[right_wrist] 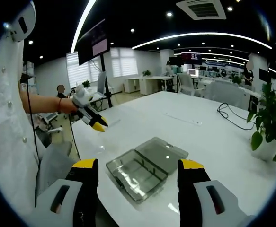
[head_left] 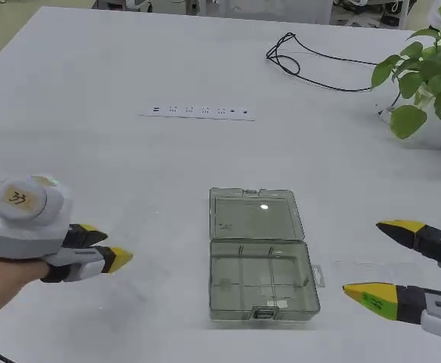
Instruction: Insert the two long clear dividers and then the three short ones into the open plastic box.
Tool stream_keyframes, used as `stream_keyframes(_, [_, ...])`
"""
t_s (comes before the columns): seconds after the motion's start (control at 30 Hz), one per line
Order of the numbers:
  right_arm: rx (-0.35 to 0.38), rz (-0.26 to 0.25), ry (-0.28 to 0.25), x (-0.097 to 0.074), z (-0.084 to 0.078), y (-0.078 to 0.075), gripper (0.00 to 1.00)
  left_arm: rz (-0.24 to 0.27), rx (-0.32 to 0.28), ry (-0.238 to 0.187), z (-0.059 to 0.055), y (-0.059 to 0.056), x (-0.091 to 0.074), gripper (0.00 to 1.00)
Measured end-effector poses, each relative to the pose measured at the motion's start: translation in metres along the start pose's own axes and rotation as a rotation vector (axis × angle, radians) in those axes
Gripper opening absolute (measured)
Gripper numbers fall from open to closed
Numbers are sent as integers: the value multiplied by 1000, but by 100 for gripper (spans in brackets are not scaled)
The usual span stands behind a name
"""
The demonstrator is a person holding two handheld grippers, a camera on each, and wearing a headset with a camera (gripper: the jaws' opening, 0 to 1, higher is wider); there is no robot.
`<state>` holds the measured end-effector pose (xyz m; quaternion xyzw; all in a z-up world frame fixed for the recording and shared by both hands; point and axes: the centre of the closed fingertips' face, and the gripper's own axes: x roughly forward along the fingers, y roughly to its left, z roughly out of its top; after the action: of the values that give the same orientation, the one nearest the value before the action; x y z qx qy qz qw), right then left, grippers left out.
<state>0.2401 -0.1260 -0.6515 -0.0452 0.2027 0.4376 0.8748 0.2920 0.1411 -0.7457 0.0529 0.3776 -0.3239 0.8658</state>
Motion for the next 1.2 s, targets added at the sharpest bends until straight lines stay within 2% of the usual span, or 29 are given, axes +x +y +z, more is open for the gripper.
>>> stream_keyframes(0.23, [27,19,-58,11,29,12,62,-43,-22,-126,40,-30,-9,31])
stream_keyframes(0.33, [26,18,-69,16,41,17,59,-74,-26,-184,57,-46,-12,31])
stream_keyframes(0.43, [45,19,-106,19,55,23,57,-100,-48,-232,70,-60,-14,31])
stream_keyframes(0.53, [48,20,-112,23,62,28,53,-122,-64,-270,80,-73,-16,31])
stream_keyframes(0.6, [68,19,-141,25,71,32,52,-149,-75,-302,89,-87,-17,31])
stream_keyframes(0.7, [106,-1,-164,29,80,35,48,-174,-95,-332,96,-101,-16,31])
stream_keyframes(0.83, [148,-12,-177,35,83,39,42,-200,-115,-363,103,-116,-14,31])
stream_keyframes(0.97, [191,-7,-176,41,82,44,32,-206,-126,-375,107,-123,-12,31])
stream_keyframes(1.2, [270,-35,-176,55,80,44,25,-222,-113,-383,110,-136,-10,31])
